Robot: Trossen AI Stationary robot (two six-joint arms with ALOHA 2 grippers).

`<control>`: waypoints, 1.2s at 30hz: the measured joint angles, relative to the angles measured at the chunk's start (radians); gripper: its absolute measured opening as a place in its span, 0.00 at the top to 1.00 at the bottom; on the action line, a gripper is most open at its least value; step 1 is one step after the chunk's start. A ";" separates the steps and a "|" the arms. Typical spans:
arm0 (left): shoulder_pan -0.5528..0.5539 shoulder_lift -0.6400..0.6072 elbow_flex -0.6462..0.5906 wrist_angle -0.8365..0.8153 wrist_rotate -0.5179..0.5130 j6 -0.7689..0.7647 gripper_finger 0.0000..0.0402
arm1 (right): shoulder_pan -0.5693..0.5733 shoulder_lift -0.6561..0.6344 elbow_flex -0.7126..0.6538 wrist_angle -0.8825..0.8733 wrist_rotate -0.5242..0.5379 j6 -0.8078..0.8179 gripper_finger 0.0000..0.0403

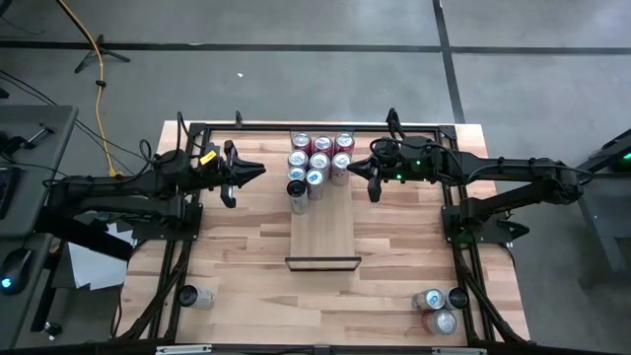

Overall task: Place canned beverage on shelf
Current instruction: Put the blue soda can on the shelf aligned with the other blue soda cans

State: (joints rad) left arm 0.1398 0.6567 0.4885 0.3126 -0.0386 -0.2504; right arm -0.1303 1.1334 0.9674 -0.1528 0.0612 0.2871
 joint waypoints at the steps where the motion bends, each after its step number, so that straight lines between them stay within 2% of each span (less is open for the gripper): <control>1: 0.000 0.000 0.000 0.000 -0.002 0.000 1.00 | 0.000 0.000 0.000 0.000 0.000 0.000 1.00; 36: 0.000 0.000 0.000 0.000 -0.056 -0.007 1.00 | 0.000 0.000 0.000 0.000 -0.001 -0.113 1.00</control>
State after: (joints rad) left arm 0.1394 0.6571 0.4889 0.3122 -0.0944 -0.2578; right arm -0.1303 1.1336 0.9676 -0.1528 0.0605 0.1745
